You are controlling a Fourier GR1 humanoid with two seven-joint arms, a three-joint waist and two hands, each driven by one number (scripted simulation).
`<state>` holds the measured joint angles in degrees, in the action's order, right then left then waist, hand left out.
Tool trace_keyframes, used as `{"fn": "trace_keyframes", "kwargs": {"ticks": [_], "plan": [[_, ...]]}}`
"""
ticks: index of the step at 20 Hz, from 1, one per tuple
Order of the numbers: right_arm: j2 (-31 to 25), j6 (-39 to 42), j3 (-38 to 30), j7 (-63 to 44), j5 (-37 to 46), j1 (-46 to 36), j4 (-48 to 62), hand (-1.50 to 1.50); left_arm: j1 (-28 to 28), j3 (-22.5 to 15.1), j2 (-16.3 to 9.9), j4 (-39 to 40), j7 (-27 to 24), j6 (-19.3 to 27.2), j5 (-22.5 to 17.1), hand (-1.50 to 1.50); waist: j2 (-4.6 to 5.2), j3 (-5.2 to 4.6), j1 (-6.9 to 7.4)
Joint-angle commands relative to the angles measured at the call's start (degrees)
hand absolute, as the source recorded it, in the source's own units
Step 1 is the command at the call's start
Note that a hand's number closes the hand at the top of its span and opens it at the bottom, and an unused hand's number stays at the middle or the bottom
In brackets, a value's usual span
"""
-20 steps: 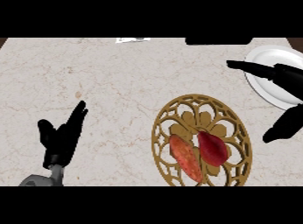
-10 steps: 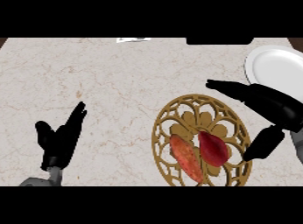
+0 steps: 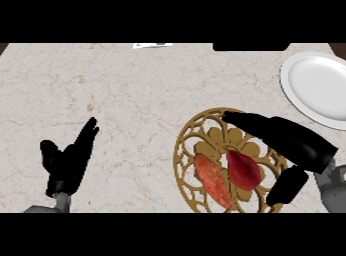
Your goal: Pick the pear from the placemat and place it in the plate
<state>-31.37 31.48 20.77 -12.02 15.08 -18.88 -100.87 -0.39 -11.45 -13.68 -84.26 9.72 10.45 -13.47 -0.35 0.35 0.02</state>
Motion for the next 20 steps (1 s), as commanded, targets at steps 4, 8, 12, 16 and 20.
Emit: {"fn": "trace_keyframes", "kwargs": {"ticks": [4, 8, 12, 16, 20], "plan": [[1.75, -0.24, 0.90, -2.11, 8.20, 1.90, -3.06, -1.50, -3.69, 2.40, 0.80, 4.21, 3.71, -1.96, -0.91, 0.00, 0.32, -0.37, -0.26], [5.66, -0.63, 1.06, -2.13, 12.44, -1.53, 3.47, -1.50, 0.16, 2.96, 0.14, 2.66, 1.23, -5.33, -1.68, 0.00, 0.36, -0.36, 0.23], [8.00, -3.04, 2.70, 2.57, 17.55, -1.53, 9.04, -1.50, -0.54, 1.13, 3.52, 3.90, 1.18, -2.52, 1.49, 0.00, 0.42, -0.35, 0.34], [8.01, -1.64, 2.23, 3.98, 18.26, -0.09, 9.61, -1.50, 1.33, -1.04, 5.48, 2.54, 1.84, -0.64, 4.19, 0.00, 0.40, -0.34, 0.23], [10.97, -4.48, 4.34, 7.03, 23.08, -1.24, 15.96, -1.50, 3.20, 3.41, 1.16, 0.26, 1.63, -5.80, 0.62, 0.00, 0.43, -0.34, 0.55]]}}
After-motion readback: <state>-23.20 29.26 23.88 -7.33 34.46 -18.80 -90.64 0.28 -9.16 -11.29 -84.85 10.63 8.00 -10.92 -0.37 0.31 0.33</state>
